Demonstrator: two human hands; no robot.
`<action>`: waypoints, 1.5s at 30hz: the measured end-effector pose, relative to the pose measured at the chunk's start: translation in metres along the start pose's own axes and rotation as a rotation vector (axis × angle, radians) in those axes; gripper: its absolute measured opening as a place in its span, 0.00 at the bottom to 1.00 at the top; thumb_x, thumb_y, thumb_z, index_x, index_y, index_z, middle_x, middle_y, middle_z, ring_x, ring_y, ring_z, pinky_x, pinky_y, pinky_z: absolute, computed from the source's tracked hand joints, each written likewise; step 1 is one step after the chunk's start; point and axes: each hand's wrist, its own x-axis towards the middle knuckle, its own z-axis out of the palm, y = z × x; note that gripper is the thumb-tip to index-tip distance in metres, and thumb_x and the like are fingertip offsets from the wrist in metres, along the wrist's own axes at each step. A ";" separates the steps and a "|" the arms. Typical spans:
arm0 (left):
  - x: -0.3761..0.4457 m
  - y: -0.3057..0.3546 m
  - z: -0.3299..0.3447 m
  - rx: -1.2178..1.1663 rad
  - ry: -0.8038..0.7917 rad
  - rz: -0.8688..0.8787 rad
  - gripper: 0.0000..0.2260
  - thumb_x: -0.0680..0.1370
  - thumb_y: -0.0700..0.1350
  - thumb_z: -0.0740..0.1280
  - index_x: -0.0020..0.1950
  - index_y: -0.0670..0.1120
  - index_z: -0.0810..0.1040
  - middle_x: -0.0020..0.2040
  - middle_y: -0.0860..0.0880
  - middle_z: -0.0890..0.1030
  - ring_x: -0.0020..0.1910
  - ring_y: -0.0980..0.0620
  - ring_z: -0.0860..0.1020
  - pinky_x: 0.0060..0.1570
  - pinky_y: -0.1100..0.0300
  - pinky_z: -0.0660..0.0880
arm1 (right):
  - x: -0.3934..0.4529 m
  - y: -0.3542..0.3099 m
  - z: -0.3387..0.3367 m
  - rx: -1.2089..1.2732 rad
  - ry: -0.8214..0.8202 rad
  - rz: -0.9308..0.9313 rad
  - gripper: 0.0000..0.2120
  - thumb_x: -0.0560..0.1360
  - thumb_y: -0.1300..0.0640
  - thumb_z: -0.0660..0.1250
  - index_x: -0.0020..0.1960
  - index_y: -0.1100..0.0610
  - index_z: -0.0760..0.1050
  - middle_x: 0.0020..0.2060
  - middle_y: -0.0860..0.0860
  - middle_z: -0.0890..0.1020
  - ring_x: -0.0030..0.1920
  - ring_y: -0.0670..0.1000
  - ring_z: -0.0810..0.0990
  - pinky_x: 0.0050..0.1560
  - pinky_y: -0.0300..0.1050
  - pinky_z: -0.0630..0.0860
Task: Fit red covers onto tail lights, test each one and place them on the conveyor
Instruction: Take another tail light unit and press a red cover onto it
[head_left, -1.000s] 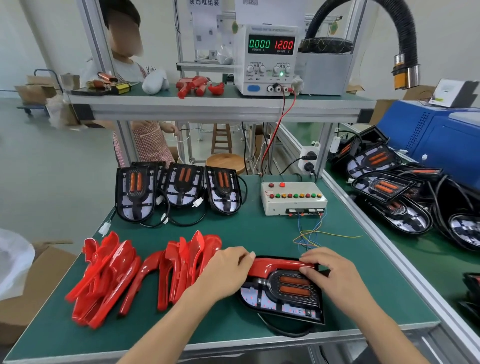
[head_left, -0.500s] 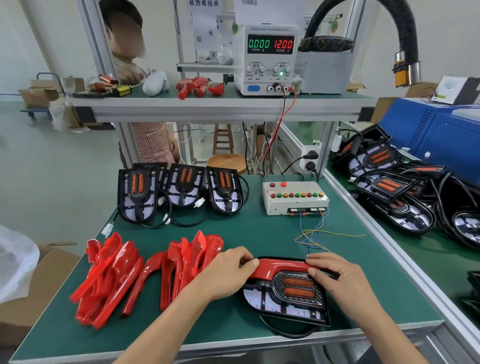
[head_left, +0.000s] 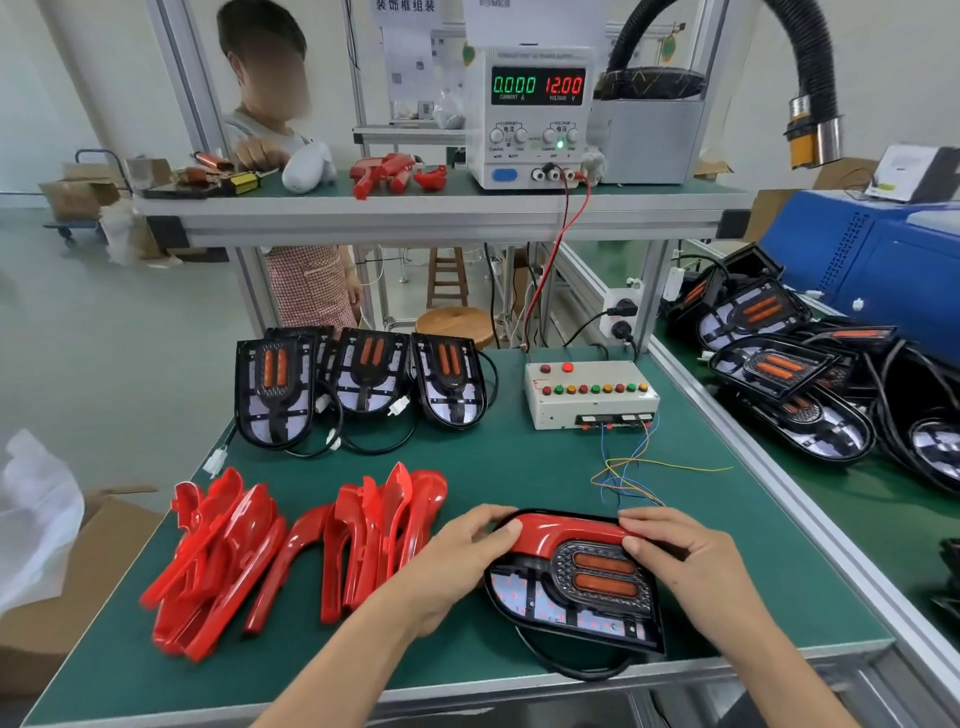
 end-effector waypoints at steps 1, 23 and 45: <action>-0.001 -0.002 0.002 -0.023 0.014 0.024 0.10 0.83 0.51 0.67 0.64 0.54 0.81 0.57 0.54 0.86 0.60 0.55 0.82 0.64 0.59 0.75 | 0.000 0.000 0.000 0.000 -0.004 0.002 0.15 0.72 0.64 0.77 0.45 0.43 0.88 0.50 0.40 0.86 0.54 0.38 0.83 0.53 0.25 0.74; 0.001 -0.032 0.033 -0.264 0.304 0.185 0.07 0.82 0.42 0.68 0.58 0.48 0.83 0.52 0.48 0.87 0.54 0.47 0.85 0.57 0.56 0.80 | -0.001 -0.001 0.000 0.049 -0.029 0.089 0.10 0.72 0.59 0.76 0.48 0.44 0.88 0.53 0.40 0.85 0.55 0.39 0.82 0.49 0.31 0.79; -0.005 -0.030 0.032 -0.093 0.212 0.316 0.09 0.86 0.46 0.61 0.55 0.58 0.79 0.46 0.50 0.82 0.45 0.54 0.77 0.51 0.57 0.75 | 0.001 0.000 0.014 0.018 0.074 0.028 0.10 0.73 0.60 0.75 0.43 0.45 0.88 0.51 0.41 0.86 0.53 0.39 0.82 0.49 0.25 0.75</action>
